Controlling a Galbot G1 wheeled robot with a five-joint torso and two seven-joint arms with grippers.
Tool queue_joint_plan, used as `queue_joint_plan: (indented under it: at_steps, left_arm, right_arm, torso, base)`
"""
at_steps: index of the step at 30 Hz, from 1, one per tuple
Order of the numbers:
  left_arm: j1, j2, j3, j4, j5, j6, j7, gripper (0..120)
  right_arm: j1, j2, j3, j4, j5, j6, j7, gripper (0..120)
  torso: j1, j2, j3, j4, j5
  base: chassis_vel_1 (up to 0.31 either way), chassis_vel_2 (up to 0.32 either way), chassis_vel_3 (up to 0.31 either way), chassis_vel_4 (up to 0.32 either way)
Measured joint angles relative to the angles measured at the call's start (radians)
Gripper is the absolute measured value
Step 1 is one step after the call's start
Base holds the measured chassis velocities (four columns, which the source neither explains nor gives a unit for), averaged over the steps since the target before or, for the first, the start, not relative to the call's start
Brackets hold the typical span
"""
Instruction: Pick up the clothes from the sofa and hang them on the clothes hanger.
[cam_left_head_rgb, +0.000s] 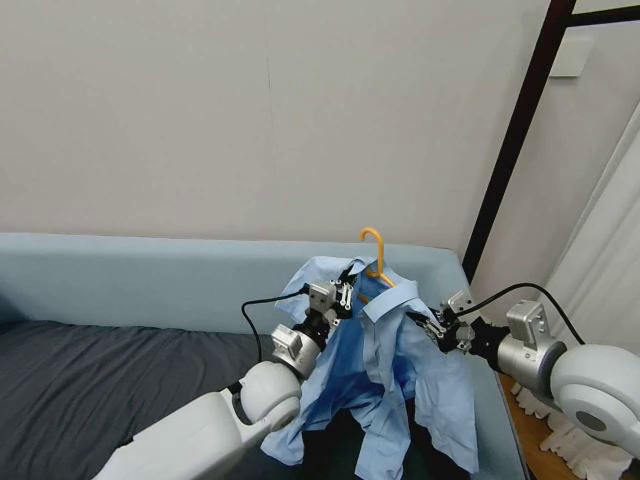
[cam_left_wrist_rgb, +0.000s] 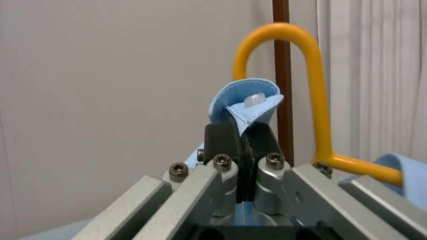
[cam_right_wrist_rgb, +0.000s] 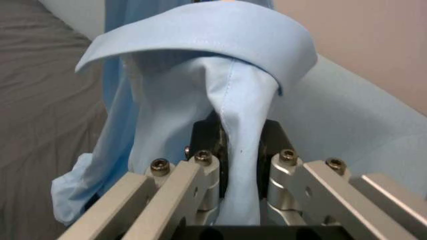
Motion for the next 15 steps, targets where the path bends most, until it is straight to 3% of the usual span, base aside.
queue_joint_plan:
  at_steps: [8,15]
  left_arm:
    - [-0.053,0.083,-0.007,-0.026,-0.035,0.007,0.005,0]
    - [-0.049,0.145,-0.018,-0.015,0.009,0.014,0.049,0]
  right_arm:
    - [0.018,0.003,-0.008,0.003,0.004,0.0,0.0,8]
    - [0.029,0.004,-0.014,0.011,0.008,0.0,-0.004,8]
  torso:
    - [0.0,0.0,0.0,-0.0001,-0.0001]
    - [0.0,0.0,0.0,0.0001,-0.0001]
  base:
    - [0.0,0.0,0.0,0.0]
    - [0.0,0.0,0.0,0.0]
